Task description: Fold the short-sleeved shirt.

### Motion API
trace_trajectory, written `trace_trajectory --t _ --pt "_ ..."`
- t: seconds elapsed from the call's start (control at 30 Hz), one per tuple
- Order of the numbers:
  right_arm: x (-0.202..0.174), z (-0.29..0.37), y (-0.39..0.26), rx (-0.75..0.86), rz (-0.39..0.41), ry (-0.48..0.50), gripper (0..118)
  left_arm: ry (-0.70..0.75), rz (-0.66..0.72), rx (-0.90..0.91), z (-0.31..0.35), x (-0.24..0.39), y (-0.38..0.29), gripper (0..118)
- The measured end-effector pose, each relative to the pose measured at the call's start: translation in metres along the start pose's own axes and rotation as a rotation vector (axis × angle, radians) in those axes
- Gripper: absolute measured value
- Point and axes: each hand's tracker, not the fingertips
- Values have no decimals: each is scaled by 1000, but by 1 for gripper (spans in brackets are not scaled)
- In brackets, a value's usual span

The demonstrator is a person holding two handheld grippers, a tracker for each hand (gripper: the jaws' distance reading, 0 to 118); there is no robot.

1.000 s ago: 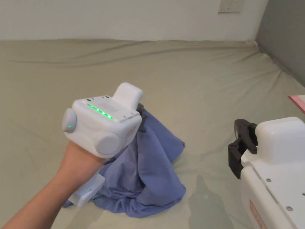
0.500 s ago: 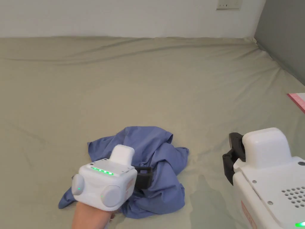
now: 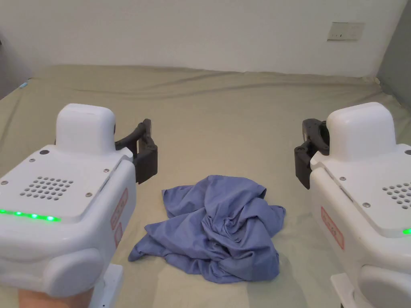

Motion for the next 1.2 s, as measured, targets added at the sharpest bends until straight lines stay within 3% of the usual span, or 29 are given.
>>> trace_trajectory --t 0.07,0.1,0.37,0.8,0.97,1.2 --pt "-10 4 4 16 -1 15 1 32 -22 16 11 6 -4 9" --pt "-15 6 6 21 1 19 1 47 -30 19 15 9 -5 0" --pt "-40 17 6 56 30 61 1 54 -64 36 25 19 -6 0" --pt "-30 5 -2 33 31 59 1 65 -67 0 6 12 -12 0" --pt "-30 -15 -18 -10 33 74 1 52 -78 -158 -29 4 -46 0" --pt "-22 -54 -51 -111 17 82 1 40 53 -559 -107 -16 -155 0"
